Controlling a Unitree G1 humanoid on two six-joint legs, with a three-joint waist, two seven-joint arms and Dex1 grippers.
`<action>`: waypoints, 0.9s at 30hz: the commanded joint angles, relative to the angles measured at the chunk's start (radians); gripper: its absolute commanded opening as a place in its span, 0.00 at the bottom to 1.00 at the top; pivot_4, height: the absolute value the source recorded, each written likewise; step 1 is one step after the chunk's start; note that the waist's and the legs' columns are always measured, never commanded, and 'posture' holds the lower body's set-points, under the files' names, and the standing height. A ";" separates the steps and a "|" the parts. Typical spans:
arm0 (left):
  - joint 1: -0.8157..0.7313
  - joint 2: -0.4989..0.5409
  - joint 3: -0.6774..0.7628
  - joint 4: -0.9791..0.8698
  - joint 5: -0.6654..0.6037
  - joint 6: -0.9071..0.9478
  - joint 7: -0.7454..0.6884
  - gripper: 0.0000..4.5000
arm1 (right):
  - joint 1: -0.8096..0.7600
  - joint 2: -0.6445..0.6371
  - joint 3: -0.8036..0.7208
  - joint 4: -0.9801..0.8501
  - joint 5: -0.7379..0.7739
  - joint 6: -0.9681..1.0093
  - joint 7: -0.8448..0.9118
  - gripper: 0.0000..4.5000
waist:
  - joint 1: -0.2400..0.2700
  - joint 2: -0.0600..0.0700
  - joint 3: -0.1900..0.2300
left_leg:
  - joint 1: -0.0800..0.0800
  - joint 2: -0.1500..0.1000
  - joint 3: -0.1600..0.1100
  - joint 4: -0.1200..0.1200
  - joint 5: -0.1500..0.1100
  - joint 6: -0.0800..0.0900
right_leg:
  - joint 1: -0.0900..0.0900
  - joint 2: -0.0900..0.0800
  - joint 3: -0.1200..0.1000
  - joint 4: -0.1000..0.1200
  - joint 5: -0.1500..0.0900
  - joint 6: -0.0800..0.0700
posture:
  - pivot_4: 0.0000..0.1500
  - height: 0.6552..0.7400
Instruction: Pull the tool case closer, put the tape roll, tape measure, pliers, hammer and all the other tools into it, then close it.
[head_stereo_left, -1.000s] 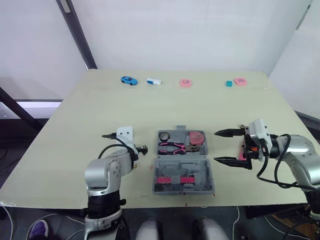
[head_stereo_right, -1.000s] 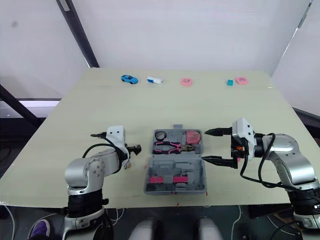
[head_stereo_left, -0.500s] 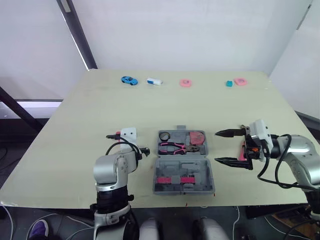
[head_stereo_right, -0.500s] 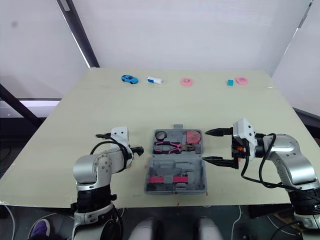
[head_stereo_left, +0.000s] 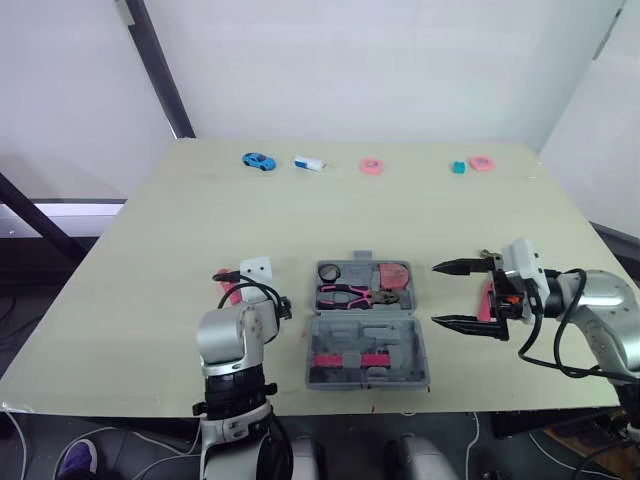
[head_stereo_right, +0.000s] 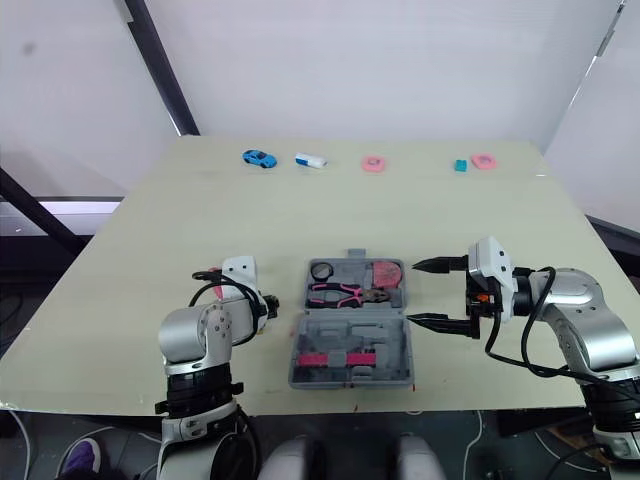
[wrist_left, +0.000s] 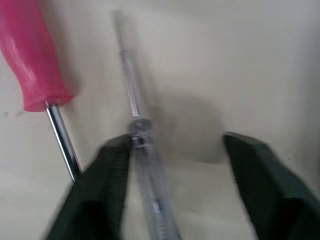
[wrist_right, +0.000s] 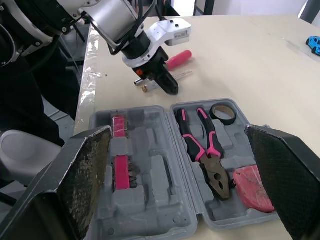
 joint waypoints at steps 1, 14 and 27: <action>0.005 -0.004 -0.006 -0.003 0.014 0.004 -0.011 0.20 | -0.003 -0.010 -0.032 -0.033 0.019 -0.001 -0.007 1.00 | 0.001 0.000 0.000 | 0.000 0.000 0.000 0.000 0.000 0.000 | 0.000 0.000 0.000 0.000 0.000 0.000 | 1.00 1.00; 0.074 0.089 -0.059 -0.040 -0.022 -0.098 -0.149 0.01 | 0.014 -0.007 -0.033 -0.052 0.023 0.009 -0.032 1.00 | 0.000 0.000 0.000 | 0.000 -0.001 -0.001 0.000 0.000 0.000 | 0.000 -0.001 0.000 0.000 0.000 0.001 | 1.00 1.00; 0.186 0.388 -0.028 -0.191 -0.316 -0.272 -0.658 0.01 | 0.062 0.007 -0.048 -0.085 0.029 0.002 -0.078 1.00 | 0.000 0.000 0.000 | 0.000 -0.001 0.000 0.000 0.000 0.000 | 0.000 -0.001 0.000 0.000 0.000 0.000 | 1.00 1.00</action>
